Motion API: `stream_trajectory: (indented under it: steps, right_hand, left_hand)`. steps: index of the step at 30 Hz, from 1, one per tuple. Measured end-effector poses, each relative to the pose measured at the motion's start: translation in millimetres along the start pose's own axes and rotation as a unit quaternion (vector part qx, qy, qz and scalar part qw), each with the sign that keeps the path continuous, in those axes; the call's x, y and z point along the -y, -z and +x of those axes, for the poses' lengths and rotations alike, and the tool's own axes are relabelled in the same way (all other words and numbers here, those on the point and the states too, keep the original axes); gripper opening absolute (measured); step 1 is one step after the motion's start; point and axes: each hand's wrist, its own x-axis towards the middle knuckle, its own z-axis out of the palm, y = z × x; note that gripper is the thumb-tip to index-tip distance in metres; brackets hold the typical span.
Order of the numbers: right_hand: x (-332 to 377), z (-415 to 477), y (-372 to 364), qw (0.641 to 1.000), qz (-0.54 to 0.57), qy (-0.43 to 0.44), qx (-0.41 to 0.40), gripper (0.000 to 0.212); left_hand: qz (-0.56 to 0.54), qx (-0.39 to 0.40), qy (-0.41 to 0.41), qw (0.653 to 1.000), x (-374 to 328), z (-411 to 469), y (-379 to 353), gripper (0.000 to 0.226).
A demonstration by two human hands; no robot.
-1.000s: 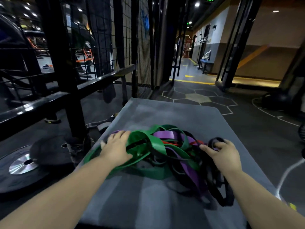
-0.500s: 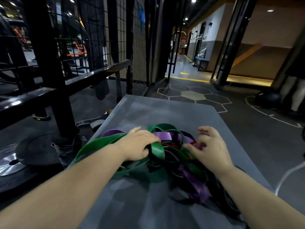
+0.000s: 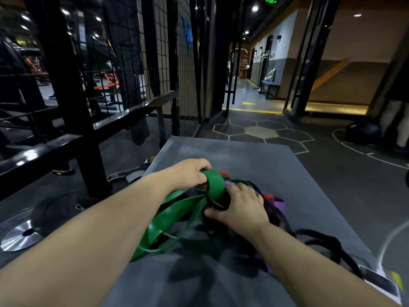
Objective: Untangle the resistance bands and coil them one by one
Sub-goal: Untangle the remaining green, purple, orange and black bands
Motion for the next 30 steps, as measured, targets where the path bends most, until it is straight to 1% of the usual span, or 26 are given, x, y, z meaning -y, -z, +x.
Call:
stream_trajectory:
  steps: [1, 3, 5, 6, 7, 8, 9, 10, 11, 12, 13, 14, 15, 16, 17, 18, 19, 20, 21, 22, 23, 24, 25, 27, 28, 30]
  right_hand:
    - [-1.6, 6.3, 3.7, 0.998, 0.053, -0.005, -0.028, 0.071]
    - [-5.4, 16.6, 17.6, 0.988, 0.151, -0.002, -0.021, 0.045]
    - [-11.7, 24.0, 32.5, 0.974, 0.222, -0.023, 0.026, 0.035]
    - [-15.7, 26.6, 38.8, 0.963, 0.263, -0.041, 0.044, 0.038]
    - [-21.7, 29.6, 43.3, 0.951, 0.298, -0.061, 0.054, 0.045]
    - [-28.4, 32.0, 46.6, 0.939, 0.329, -0.075, 0.063, 0.057]
    - [-36.8, 35.4, 46.0, 0.93, 0.353, -0.079, 0.073, 0.071]
    - [-46.5, 40.3, 43.2, 0.921, 0.374, -0.075, 0.085, 0.088]
    - [-54.2, 43.9, 41.1, 0.913, 0.389, -0.078, 0.097, 0.104]
    - [-56.6, 43.7, 41.8, 0.907, 0.4, -0.079, 0.109, 0.108]
    - [-52.5, 39.0, 45.8, 0.902, 0.408, -0.073, 0.12, 0.096]
    - [-48.3, 32.9, 50.3, 0.902, 0.407, -0.063, 0.131, 0.074]
    - [-45.6, 27.9, 53.0, 0.9, 0.409, -0.056, 0.137, 0.051]
    - [-45.5, 26.3, 52.6, 0.901, 0.41, -0.06, 0.13, 0.037]
    - [-46.2, 25.1, 51.5, 0.9, 0.414, -0.063, 0.12, 0.03]
    - [-47.3, 24.0, 50.2, 0.897, 0.423, -0.065, 0.116, 0.027]
    - [-47.9, 23.3, 48.5, 0.891, 0.435, -0.067, 0.113, 0.027]
    - [-47.3, 21.3, 47.1, 0.885, 0.446, -0.07, 0.114, 0.033]
    - [-46.9, 20.0, 44.6, 0.881, 0.453, -0.078, 0.115, 0.049]
    - [-46.1, 19.4, 41.3, 0.878, 0.456, -0.091, 0.116, 0.069]
    - [-43.9, 17.3, 38.8, 0.875, 0.459, -0.098, 0.114, 0.082]
    - [-41.9, 15.8, 35.5, 0.876, 0.46, -0.099, 0.104, 0.081]
    - [-39.5, 14.1, 32.4, 0.883, 0.451, -0.098, 0.089, 0.071]
    - [-37.6, 10.3, 24.6, 0.914, 0.391, -0.095, 0.059, 0.051]
    - [-36.5, 8.3, 21.7, 0.933, 0.346, -0.09, 0.051, 0.052]
    - [-34.4, 5.2, 17.1, 0.967, 0.238, -0.076, 0.045, 0.064]
  left_hand:
    - [-0.008, -0.008, -0.003, 1.0, -4.9, 0.7, 3.0, 0.032]
    - [-0.027, -0.048, 0.003, 0.998, -10.0, 1.3, 7.5, 0.036]
    - [-0.018, -0.131, 0.018, 0.991, -11.7, -4.2, 7.6, 0.046]
    - [-0.003, -0.19, 0.033, 0.981, -12.8, -11.6, 3.1, 0.05]
    - [0.003, -0.258, 0.036, 0.966, -13.3, -20.9, -5.8, 0.05]
    - [-0.008, -0.314, 0.018, 0.949, -12.8, -30.9, -18.6, 0.042]
    - [-0.026, -0.344, -0.013, 0.939, -12.1, -41.7, -34.2, 0.032]
    - [-0.037, -0.341, -0.041, 0.938, -10.4, -50.7, -51.3, 0.024]
    - [-0.042, -0.315, -0.056, 0.947, -7.2, -55.4, -68.8, 0.023]
    - [-0.04, -0.277, -0.048, 0.959, -3.5, -57.2, -83.2, 0.033]
    - [-0.049, -0.237, -0.026, 0.97, 0.8, -56.1, -94.3, 0.048]
    - [-0.096, -0.195, 0.005, 0.976, 3.7, -54.3, -100.7, 0.056]
    - [-0.175, -0.152, 0.028, 0.972, 2.9, -53.1, -101.7, 0.055]
    - [-0.239, -0.118, 0.04, 0.963, 0.7, -51.7, -100.6, 0.052]
    - [-0.272, -0.106, 0.042, 0.956, -0.5, -48.9, -99.7, 0.057]
    - [-0.248, -0.1, 0.032, 0.963, 2.6, -43.9, -99.6, 0.069]
    - [-0.191, -0.076, 0.031, 0.978, 3.8, -38.8, -97.9, 0.085]
    - [-0.104, -0.052, 0.045, 0.992, 1.7, -36.0, -95.2, 0.097]
    - [-0.021, -0.041, 0.065, 0.997, -1.8, -34.6, -92.6, 0.099]
    - [0.031, -0.029, 0.083, 0.996, -4.3, -33.3, -89.9, 0.095]
    - [0.04, -0.014, 0.101, 0.994, -4.4, -30.2, -89.1, 0.088]
    - [0.033, 0.0, 0.112, 0.993, -4.3, -28.2, -87.8, 0.082]
    - [0.029, 0.011, 0.118, 0.992, -1.8, -25.4, -87.2, 0.075]
    - [0.033, 0.024, 0.119, 0.992, 4.9, -22.1, -87.2, 0.062]
    - [0.038, 0.037, 0.118, 0.992, 6.5, -22.6, -87.1, 0.06]
    - [0.05, 0.054, 0.118, 0.99, 7.3, -24.0, -89.0, 0.062]
